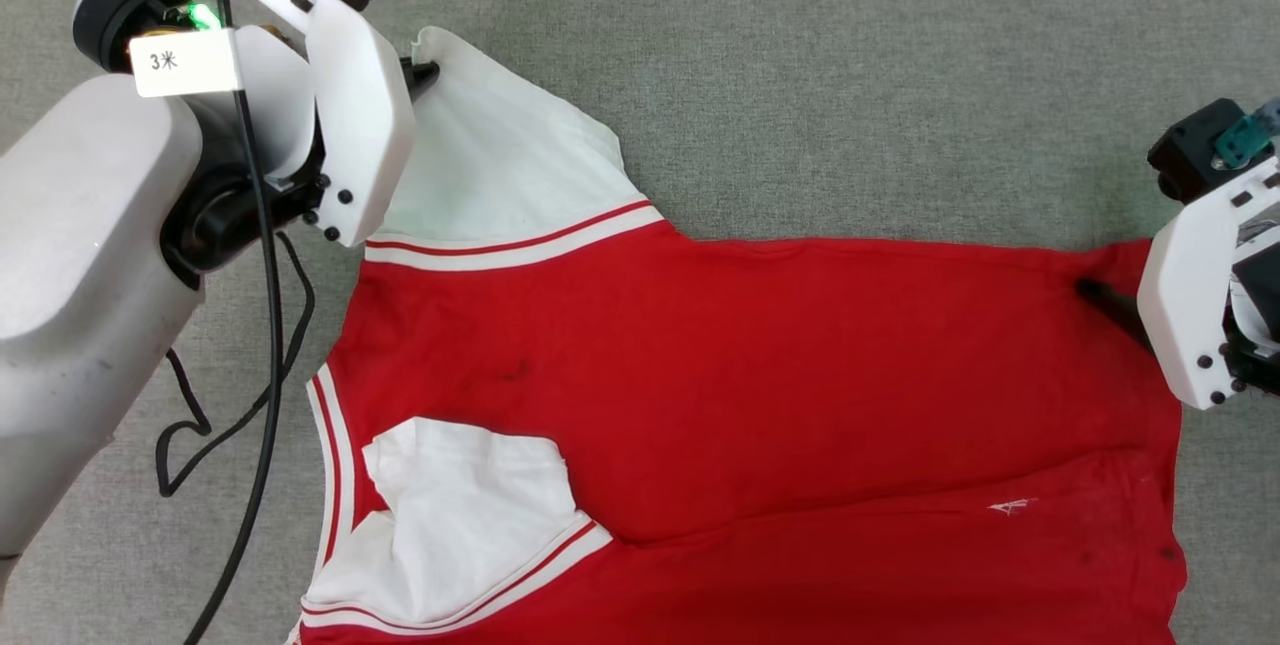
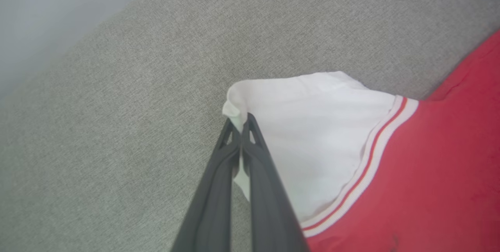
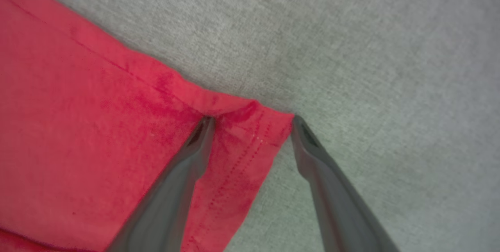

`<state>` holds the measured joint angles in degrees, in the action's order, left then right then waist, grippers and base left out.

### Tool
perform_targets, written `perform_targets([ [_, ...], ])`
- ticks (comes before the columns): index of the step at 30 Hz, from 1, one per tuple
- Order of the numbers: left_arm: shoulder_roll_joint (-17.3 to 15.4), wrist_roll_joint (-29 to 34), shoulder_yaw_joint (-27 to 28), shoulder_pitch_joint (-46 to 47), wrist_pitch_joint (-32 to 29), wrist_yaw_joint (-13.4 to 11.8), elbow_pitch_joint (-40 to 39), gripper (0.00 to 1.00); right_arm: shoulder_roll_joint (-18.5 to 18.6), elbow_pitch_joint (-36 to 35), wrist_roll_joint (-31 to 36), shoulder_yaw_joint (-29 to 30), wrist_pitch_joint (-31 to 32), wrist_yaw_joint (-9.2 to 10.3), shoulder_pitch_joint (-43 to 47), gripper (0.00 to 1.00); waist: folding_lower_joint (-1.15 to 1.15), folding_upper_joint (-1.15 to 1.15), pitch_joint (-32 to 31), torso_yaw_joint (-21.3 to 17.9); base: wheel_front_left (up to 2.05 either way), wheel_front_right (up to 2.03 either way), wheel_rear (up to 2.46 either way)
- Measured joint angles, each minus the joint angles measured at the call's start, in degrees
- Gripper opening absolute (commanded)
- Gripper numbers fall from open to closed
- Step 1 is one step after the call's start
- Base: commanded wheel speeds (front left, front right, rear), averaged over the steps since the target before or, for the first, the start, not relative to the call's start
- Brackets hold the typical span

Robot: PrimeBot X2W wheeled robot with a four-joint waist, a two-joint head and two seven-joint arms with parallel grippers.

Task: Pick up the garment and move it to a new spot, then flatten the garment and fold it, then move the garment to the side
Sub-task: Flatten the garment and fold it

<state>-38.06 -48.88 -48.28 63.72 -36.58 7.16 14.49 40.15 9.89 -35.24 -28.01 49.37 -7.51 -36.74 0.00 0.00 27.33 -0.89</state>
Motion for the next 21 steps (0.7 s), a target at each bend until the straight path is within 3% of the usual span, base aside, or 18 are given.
perform_targets([
  [6, 0.0, 0.2, -0.3, 0.2, 0.6, 0.0, 0.5, 0.0, 0.4, 4.1, -1.4, -4.5, -2.7, 0.01, -1.8, 1.0, -0.02, 0.0, 0.4, 0.3, 0.0, 0.0, 0.0],
  [8, -0.2, 0.1, -0.4, 0.2, 0.9, 0.0, 0.7, 0.0, 0.7, 4.9, -2.2, -5.8, -3.9, 0.03, -2.4, 0.08, -0.02, 0.0, 0.2, 0.2, 0.0, 0.0, 0.0],
  [9, -0.3, -0.1, -0.4, 0.2, 1.0, 0.0, 0.9, 0.0, 0.7, 5.2, -2.5, -6.4, -4.9, 0.03, -2.6, 0.0, -0.02, 0.0, 0.1, 0.1, 0.0, 0.0, 0.0],
  [21, -1.9, -1.3, -0.9, -4.2, 5.1, 0.1, 0.7, 0.0, -0.3, 8.2, -4.8, -6.7, -19.6, -0.03, -0.9, 0.0, 0.0, 0.0, -5.5, -0.5, 0.0, 0.0, 0.0],
])
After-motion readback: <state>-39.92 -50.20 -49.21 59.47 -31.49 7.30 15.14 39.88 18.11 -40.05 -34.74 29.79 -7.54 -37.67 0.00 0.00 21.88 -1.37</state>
